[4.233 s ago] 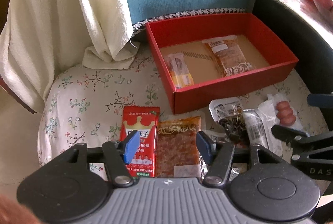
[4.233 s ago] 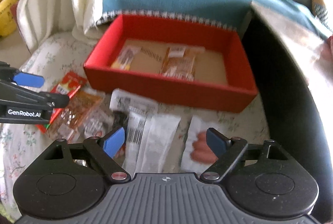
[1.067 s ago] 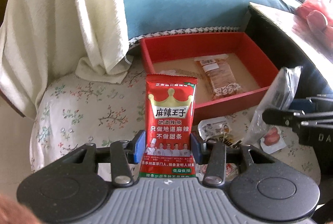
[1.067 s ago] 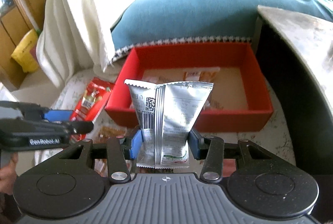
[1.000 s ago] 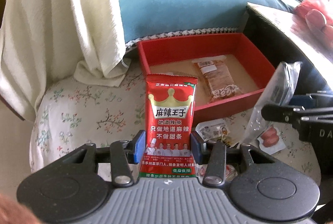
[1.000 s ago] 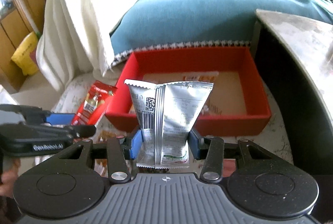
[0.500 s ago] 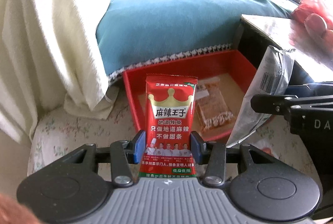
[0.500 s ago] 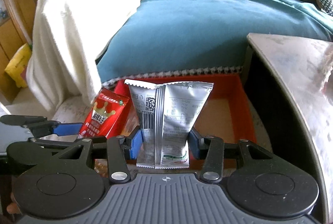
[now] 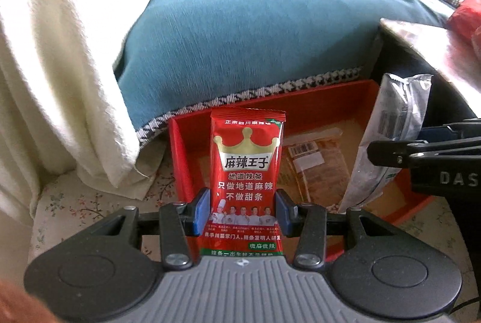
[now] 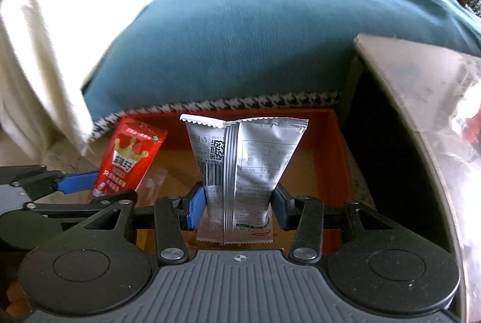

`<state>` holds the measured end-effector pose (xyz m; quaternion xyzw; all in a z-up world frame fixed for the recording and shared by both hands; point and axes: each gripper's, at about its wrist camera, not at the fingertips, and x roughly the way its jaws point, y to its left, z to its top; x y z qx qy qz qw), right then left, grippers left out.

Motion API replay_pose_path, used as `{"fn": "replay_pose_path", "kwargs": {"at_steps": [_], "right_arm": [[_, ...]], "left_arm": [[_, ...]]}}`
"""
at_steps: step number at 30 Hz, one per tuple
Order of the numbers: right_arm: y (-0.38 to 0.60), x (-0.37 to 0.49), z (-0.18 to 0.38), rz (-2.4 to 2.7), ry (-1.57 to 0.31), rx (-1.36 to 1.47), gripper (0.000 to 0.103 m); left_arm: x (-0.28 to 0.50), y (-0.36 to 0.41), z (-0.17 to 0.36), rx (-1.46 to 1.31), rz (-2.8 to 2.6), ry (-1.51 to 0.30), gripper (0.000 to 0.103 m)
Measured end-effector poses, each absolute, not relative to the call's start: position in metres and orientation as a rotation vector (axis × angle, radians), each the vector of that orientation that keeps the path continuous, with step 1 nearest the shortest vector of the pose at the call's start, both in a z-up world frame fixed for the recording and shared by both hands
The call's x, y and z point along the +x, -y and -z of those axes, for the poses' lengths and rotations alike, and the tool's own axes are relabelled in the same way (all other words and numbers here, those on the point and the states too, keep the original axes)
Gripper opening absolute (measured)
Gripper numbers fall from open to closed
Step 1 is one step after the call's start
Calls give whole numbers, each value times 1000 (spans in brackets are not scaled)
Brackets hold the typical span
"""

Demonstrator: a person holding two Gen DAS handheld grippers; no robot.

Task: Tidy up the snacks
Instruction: 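Carry the red packet and white packet with both tools into the red box, then open both tools to release the packets in the red box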

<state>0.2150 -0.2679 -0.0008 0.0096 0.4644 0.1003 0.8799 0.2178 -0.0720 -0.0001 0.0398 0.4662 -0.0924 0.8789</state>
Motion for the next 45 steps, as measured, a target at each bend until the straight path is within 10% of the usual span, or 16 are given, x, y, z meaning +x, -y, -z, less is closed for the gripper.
{"fn": "replay_pose_path", "kwargs": {"at_steps": [16, 45], "right_arm": [[267, 243, 57, -189, -1119, -7, 66], [264, 126, -55, -138, -696, -51, 103]], "left_arm": [[239, 93, 46, 105, 166, -1065, 45], [168, 50, -32, 69, 181, -916, 64]]}}
